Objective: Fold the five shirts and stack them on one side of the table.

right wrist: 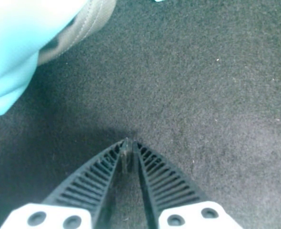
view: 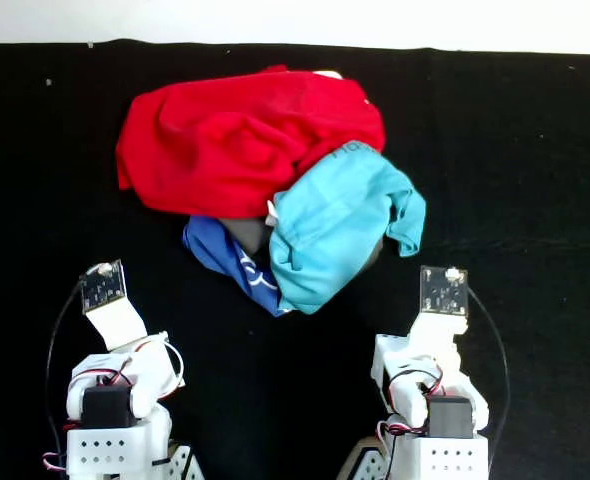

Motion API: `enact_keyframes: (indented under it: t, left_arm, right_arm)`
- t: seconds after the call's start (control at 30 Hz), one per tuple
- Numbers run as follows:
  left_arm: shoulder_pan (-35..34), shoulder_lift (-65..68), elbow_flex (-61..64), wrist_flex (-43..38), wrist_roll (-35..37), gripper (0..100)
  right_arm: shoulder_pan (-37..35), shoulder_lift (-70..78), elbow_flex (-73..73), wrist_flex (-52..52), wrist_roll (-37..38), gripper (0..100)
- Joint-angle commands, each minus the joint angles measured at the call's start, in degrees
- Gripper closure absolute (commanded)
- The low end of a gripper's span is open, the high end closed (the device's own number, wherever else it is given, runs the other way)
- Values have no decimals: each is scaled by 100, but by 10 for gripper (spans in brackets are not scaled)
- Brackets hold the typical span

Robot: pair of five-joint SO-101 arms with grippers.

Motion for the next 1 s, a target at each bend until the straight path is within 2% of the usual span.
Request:
enact_keyframes:
  t: [0.0,0.47,0.6,0.73,0.83,0.97]
  left_arm:
    - [-57,-13,75,26,-53,963]
    - [-48,-13,75,-35,-79,962]
    - [-57,-13,75,-1178,-88,954]
    - [-84,-13,75,-2119,-44,814]
    - [-470,-13,48,-2251,-44,735]
    - [-1420,-13,31,-2242,-185,726]
  right_arm:
    - [-40,-48,752,31,-26,980]
    - [-40,-48,752,31,-26,980]
    - [-40,-48,752,31,-26,980]
    - [-40,-48,752,31,-26,980]
    - [-40,-48,752,31,-26,980]
    - [-40,-48,752,31,-26,980]
